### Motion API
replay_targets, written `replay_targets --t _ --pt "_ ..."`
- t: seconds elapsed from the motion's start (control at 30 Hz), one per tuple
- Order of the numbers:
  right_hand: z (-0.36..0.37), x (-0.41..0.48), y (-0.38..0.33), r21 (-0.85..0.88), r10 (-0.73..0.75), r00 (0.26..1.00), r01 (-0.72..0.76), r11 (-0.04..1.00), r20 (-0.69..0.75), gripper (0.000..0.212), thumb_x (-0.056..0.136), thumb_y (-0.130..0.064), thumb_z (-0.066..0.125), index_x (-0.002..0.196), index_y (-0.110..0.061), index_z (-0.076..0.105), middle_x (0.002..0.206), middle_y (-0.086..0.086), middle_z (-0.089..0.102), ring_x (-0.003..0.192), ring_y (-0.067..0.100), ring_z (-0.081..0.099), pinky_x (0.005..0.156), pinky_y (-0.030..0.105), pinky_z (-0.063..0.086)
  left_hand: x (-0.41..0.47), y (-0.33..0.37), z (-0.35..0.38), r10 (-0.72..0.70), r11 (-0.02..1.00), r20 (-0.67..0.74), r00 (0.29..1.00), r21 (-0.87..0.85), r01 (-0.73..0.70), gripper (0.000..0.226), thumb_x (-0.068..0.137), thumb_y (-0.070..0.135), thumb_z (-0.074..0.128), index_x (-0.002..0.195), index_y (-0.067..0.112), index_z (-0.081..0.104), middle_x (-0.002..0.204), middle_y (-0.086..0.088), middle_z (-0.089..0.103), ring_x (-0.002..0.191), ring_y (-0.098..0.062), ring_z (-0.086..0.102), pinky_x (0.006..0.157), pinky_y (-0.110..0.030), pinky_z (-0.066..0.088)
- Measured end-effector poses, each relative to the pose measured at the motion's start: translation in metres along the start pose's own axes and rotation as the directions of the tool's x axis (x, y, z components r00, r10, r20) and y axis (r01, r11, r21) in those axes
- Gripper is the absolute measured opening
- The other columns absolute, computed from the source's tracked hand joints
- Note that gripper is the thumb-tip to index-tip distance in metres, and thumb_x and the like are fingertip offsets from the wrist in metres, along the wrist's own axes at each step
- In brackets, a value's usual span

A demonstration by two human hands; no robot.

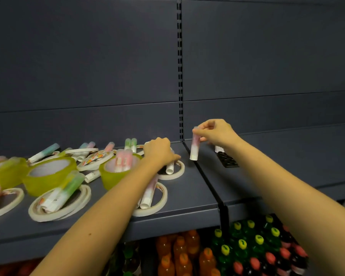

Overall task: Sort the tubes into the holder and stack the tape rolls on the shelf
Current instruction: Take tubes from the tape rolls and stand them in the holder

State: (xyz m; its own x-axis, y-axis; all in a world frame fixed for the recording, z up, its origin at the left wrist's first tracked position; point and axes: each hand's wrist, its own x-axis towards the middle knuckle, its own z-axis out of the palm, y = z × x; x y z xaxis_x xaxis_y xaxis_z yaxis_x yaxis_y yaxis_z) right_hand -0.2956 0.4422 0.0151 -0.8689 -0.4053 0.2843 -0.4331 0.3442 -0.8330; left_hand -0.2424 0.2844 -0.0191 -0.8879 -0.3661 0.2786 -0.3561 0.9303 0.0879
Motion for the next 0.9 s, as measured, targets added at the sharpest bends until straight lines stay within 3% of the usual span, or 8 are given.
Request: replay_targets --t 0.13,0.27,0.43,0.53,0.63,0.73,0.9 --pt "-0.024 -0.011 0.004 -0.006 -0.005 0.998 0.004 1.000 -0.069 0.016 0.084 -0.026 0.069 0.093 -0.014 0.066 0.090 0.004 0.069 0.091 0.017 0.068 0.085 0.035 0.051 0.003 0.006 0.000 0.010 0.998 -0.042 0.999 -0.061 -0.012 0.023 0.083 0.032 0.056 0.087 0.009 0.059 0.096 -0.011 0.065 0.088 -0.032 0.059 0.069 -0.032 0.039" --pt "-0.055 -0.018 0.013 -0.033 -0.022 0.988 0.017 0.999 -0.153 0.018 0.084 -0.029 0.069 0.094 -0.014 0.066 0.093 0.006 0.071 0.095 0.020 0.067 0.090 0.037 0.051 0.003 0.018 -0.024 0.009 0.967 -0.209 0.978 -0.247 -0.062 0.027 0.083 0.034 0.059 0.084 0.008 0.067 0.086 -0.009 0.064 0.084 -0.032 0.059 0.066 -0.030 0.038" --pt "-0.092 -0.018 0.032 -0.090 -0.039 0.975 0.020 0.996 -0.218 0.015 0.083 -0.027 0.070 0.092 -0.016 0.066 0.084 0.000 0.069 0.093 0.018 0.066 0.091 0.039 0.052 0.004 0.055 -0.047 0.054 0.862 -0.290 0.955 -0.470 -0.191 0.015 0.079 0.034 0.065 0.080 0.020 0.066 0.079 0.002 0.060 0.080 -0.022 0.056 0.068 -0.029 0.041" --pt "-0.111 -0.013 0.045 -0.111 -0.052 0.970 0.026 0.993 -0.238 0.015 0.083 -0.027 0.070 0.092 -0.015 0.066 0.077 -0.005 0.065 0.088 0.016 0.064 0.091 0.041 0.052 0.007 0.083 -0.048 0.090 0.835 -0.332 0.939 -0.489 -0.253 0.013 0.078 0.033 0.068 0.083 0.021 0.064 0.079 0.007 0.061 0.080 -0.017 0.057 0.069 -0.028 0.042" --pt "-0.125 -0.006 0.058 -0.103 -0.079 0.974 0.059 0.993 -0.210 0.017 0.084 -0.027 0.069 0.094 -0.014 0.065 0.083 0.000 0.068 0.094 0.020 0.065 0.090 0.044 0.052 0.009 0.112 -0.043 0.128 0.833 -0.341 0.931 -0.472 -0.287 0.014 0.078 0.032 0.069 0.085 0.023 0.061 0.077 0.010 0.061 0.078 -0.014 0.057 0.069 -0.028 0.042" --pt "-0.136 0.003 0.070 -0.110 -0.114 0.981 0.098 0.989 -0.158 0.019 0.084 -0.026 0.068 0.096 -0.012 0.065 0.090 0.005 0.069 0.096 0.023 0.065 0.090 0.045 0.052 0.011 0.138 -0.036 0.142 0.849 -0.313 0.939 -0.449 -0.279 0.016 0.077 0.032 0.070 0.088 0.023 0.062 0.079 0.011 0.063 0.081 -0.014 0.061 0.072 -0.029 0.047" --pt "-0.148 0.020 0.089 -0.119 -0.178 0.981 0.169 0.978 -0.070 0.019 0.084 -0.024 0.069 0.097 -0.010 0.064 0.083 0.000 0.066 0.084 0.018 0.066 0.088 0.044 0.053 0.016 0.167 -0.023 0.110 0.874 -0.308 0.945 -0.423 -0.240 0.019 0.075 0.033 0.074 0.088 0.023 0.065 0.089 0.008 0.068 0.084 -0.012 0.062 0.070 -0.028 0.049"
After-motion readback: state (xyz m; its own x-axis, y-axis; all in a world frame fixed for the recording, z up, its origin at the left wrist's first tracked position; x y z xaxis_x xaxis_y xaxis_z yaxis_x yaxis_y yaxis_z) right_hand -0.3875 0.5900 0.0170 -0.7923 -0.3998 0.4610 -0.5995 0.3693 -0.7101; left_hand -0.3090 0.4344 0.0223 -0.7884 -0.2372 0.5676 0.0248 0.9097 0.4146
